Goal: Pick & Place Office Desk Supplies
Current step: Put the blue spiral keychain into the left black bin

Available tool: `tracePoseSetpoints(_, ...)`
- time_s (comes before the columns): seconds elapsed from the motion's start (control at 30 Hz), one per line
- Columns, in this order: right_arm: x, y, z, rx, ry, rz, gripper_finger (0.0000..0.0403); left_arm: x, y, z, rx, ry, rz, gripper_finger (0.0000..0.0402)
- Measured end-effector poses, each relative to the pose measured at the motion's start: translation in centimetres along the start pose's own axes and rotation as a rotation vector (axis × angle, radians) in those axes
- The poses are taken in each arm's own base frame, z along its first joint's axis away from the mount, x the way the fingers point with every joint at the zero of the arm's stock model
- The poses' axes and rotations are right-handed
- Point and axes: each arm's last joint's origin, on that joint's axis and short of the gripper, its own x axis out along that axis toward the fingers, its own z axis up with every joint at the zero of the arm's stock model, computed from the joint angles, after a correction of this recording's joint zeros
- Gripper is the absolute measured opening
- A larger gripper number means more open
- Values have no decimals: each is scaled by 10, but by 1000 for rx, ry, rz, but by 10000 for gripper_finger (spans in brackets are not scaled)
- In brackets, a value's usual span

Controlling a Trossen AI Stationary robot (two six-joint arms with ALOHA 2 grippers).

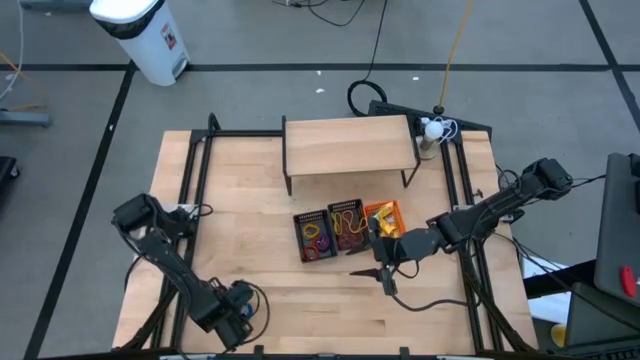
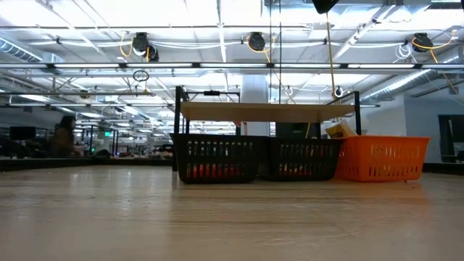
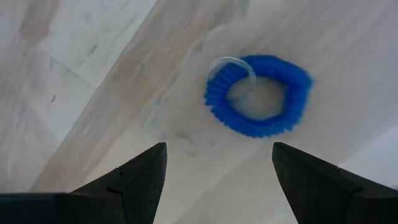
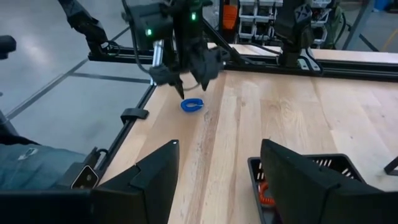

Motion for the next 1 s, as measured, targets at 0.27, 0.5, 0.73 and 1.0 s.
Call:
tracePoseSetpoints(0.27,0,0,1,-10,-6,0,216,10,-3,9,-13,-33,18,294)
tracePoseSetpoints(0.5,0,0,1,-8,-14,2,213,9,-7,16,6,49,-20,294)
tracePoseSetpoints(0.73,0,0,1,-8,-14,2,214,8,-12,24,51,4,-75,294)
tracePoseSetpoints(1.0,0,0,1,-8,-14,2,214,8,-11,30,62,45,-76,294)
